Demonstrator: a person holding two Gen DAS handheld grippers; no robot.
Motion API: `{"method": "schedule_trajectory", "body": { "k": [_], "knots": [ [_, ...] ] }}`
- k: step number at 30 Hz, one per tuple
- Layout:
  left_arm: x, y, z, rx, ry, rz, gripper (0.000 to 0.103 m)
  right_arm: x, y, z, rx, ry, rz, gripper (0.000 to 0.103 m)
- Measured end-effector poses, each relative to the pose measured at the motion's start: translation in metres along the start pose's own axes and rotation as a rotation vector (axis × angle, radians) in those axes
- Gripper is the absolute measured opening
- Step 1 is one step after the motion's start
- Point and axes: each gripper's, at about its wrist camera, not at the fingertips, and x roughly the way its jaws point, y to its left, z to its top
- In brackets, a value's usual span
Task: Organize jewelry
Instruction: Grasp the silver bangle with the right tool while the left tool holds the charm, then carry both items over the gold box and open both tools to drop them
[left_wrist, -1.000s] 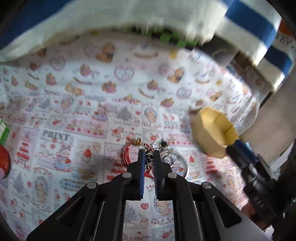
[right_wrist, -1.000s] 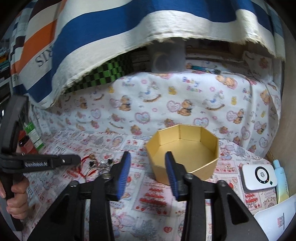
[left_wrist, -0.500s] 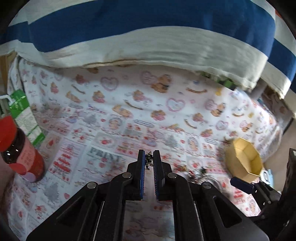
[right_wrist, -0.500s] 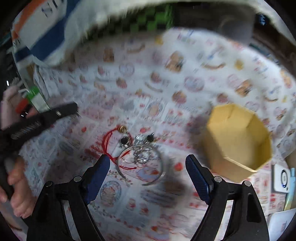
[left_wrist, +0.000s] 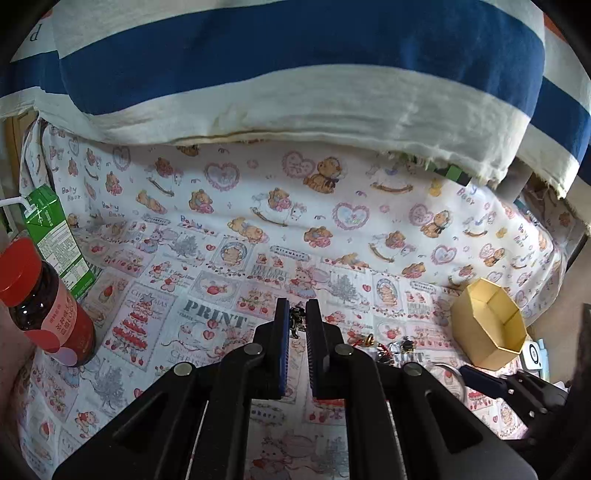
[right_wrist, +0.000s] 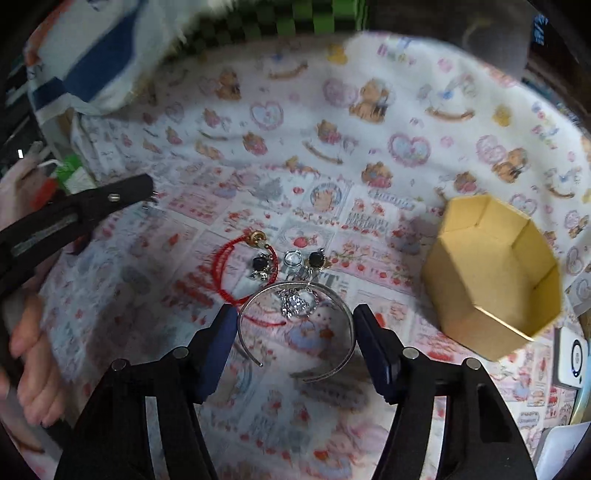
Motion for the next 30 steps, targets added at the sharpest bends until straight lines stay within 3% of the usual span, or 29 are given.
{"method": "schedule_trajectory", "body": {
  "k": [5, 10, 15, 18, 20, 22, 24, 30],
  "knots": [
    [-0.008, -0.010, -0.003, 0.025, -0.023, -0.020, 0.008, -0.033, -0.021, -0.011, 0.061, -0.154, 0.101, 0.067],
    [-0.016, -0.023, -0.007, 0.092, -0.096, 0.016, 0.008, -0.048, -0.039, -0.005, 0.088, -0.223, 0.129, 0.067],
    [-0.016, -0.021, -0.006, 0.051, -0.067, -0.129, 0.008, -0.060, -0.062, -0.001, 0.169, -0.261, 0.198, 0.067],
    [-0.035, -0.047, -0.014, 0.213, -0.159, -0.024, 0.008, -0.076, -0.080, 0.003, 0.213, -0.336, 0.206, 0.067],
    [-0.051, -0.062, -0.016, 0.258, -0.196, -0.095, 0.008, -0.088, -0.102, 0.005, 0.262, -0.386, 0.242, 0.067],
    [-0.051, -0.075, -0.007, 0.204, -0.102, -0.248, 0.008, -0.094, -0.122, 0.008, 0.317, -0.417, 0.246, 0.067],
    [-0.045, -0.099, 0.003, 0.226, -0.036, -0.347, 0.008, -0.097, -0.143, 0.009, 0.364, -0.433, 0.221, 0.067],
    [0.000, -0.164, 0.015, 0.255, 0.084, -0.403, 0.008, -0.084, -0.188, 0.006, 0.499, -0.405, 0.285, 0.067]
  ]
}}
